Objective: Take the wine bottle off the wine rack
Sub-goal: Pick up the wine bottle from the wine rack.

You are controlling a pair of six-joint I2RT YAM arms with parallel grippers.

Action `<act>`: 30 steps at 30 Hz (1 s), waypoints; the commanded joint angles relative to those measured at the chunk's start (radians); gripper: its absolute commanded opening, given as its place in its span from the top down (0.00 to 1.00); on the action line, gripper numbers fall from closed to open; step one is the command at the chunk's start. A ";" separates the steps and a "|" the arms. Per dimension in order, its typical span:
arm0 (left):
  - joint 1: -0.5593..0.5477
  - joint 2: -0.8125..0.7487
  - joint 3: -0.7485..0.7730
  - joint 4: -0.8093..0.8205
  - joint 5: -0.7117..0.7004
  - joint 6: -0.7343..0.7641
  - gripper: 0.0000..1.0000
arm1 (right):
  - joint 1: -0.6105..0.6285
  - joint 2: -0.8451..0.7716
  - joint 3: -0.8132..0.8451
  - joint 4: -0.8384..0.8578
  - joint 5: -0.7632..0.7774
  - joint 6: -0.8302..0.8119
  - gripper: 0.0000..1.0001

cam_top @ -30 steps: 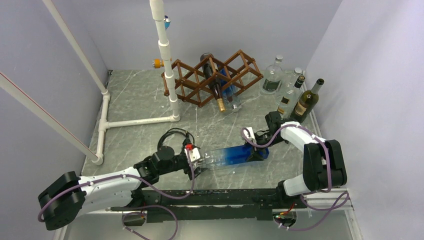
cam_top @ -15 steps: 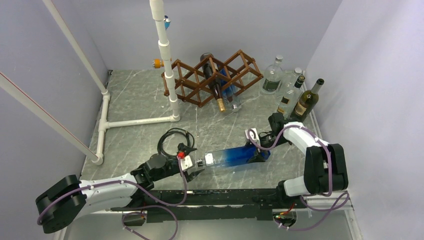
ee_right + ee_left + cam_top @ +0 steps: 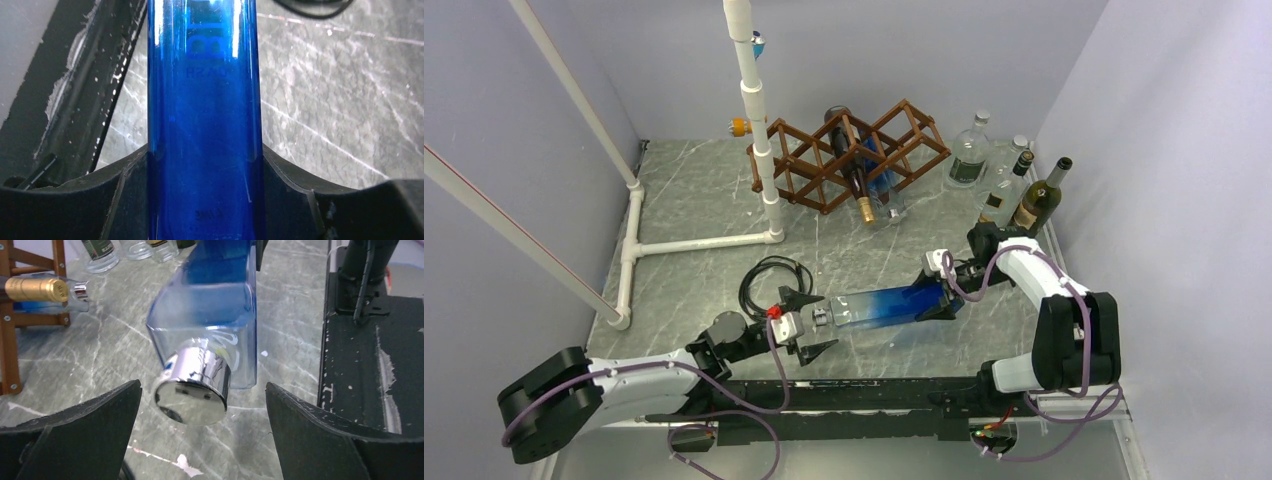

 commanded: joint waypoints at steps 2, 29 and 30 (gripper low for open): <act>0.000 0.095 0.047 0.226 0.085 -0.076 0.01 | -0.006 -0.008 0.092 -0.219 -0.285 -0.188 1.00; -0.054 0.300 0.199 0.513 0.088 -0.203 0.27 | -0.007 0.050 0.114 -0.325 -0.405 -0.224 1.00; -0.054 0.299 0.208 0.490 0.089 -0.203 0.40 | -0.005 0.054 0.115 -0.325 -0.404 -0.224 1.00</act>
